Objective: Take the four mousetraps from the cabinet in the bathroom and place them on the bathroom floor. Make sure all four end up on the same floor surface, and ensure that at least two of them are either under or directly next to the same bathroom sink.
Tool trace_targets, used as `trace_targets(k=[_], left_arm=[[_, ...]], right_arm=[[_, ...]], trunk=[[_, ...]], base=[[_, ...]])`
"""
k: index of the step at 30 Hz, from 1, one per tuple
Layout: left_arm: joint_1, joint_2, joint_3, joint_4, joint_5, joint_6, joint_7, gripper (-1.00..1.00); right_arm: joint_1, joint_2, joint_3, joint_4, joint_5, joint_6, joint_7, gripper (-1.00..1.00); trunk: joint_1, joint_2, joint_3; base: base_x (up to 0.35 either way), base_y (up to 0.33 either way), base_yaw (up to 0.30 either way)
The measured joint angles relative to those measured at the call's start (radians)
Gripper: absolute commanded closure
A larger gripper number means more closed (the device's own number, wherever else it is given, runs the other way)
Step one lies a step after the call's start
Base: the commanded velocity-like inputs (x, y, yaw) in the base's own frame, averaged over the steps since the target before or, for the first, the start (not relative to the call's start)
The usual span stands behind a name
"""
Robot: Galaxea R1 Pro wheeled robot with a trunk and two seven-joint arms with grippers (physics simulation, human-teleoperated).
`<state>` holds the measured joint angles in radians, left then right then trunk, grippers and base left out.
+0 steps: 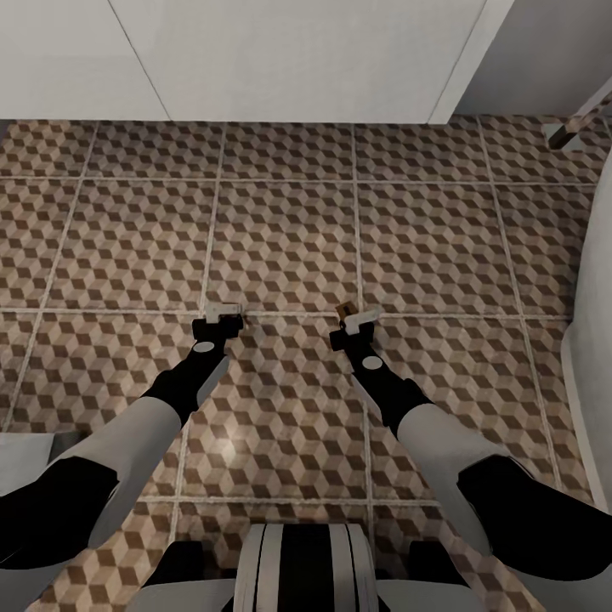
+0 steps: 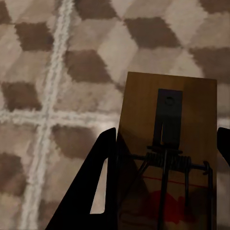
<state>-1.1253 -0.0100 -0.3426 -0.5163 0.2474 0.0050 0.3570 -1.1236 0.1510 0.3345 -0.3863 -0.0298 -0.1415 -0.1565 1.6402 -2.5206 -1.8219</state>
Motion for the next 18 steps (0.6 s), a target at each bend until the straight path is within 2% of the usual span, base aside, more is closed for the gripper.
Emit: trace_targets(k=[18], left_arm=[[0.0, 0.0, 0.0, 0.001, 0.0, 0.002, 0.0, 1.0]], right_arm=[[0.0, 0.0, 0.0, 0.012, 0.0, -0.003, 0.0, 1.0]], trunk=[[0.0, 0.0, -0.01]], base=[[0.0, 0.0, 0.0]])
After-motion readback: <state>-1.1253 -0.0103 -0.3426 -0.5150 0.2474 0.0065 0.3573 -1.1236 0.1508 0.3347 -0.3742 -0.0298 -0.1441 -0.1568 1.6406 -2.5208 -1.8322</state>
